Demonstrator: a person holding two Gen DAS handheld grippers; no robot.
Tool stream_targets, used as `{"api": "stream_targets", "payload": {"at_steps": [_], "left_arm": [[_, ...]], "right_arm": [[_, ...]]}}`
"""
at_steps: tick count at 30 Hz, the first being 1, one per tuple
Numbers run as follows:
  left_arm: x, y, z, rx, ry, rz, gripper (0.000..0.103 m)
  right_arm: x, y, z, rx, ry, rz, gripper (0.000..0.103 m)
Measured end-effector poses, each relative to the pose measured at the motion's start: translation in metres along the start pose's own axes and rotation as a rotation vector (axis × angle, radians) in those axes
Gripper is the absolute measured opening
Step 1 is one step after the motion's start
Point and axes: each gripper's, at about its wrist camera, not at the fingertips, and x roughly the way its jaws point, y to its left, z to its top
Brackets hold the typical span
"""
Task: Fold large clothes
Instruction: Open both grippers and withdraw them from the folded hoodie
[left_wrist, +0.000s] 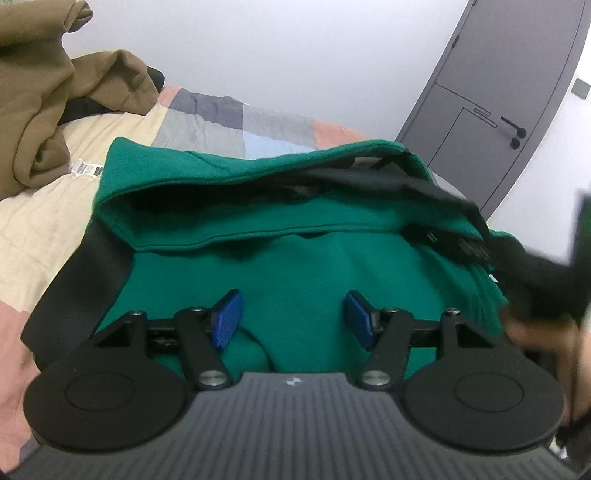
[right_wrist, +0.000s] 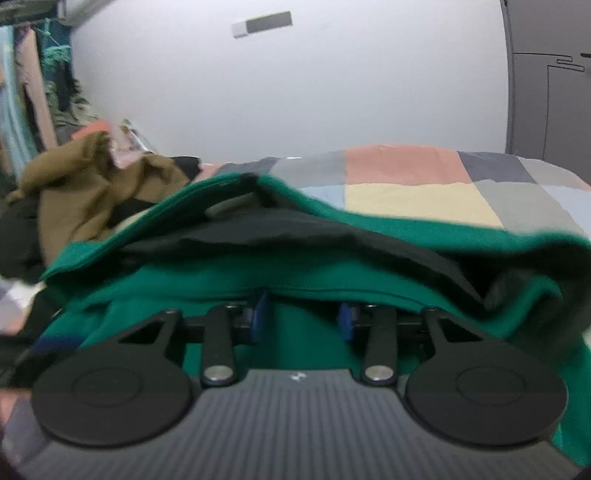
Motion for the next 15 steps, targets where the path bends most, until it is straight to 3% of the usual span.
{"api": "stream_targets", "payload": {"at_steps": [8, 10, 15], "left_arm": [[-0.002, 0.008, 0.001, -0.023, -0.014, -0.040, 0.067], [-0.004, 0.011, 0.001, -0.033, -0.014, -0.050, 0.066], [-0.004, 0.016, 0.004, -0.043, -0.013, -0.062, 0.067]], "right_arm": [[0.071, -0.020, 0.053, 0.114, 0.049, -0.079, 0.038], [0.076, -0.020, 0.062, 0.136, 0.035, -0.100, 0.040], [0.061, -0.004, 0.065, 0.128, 0.039, -0.059, 0.040]]}}
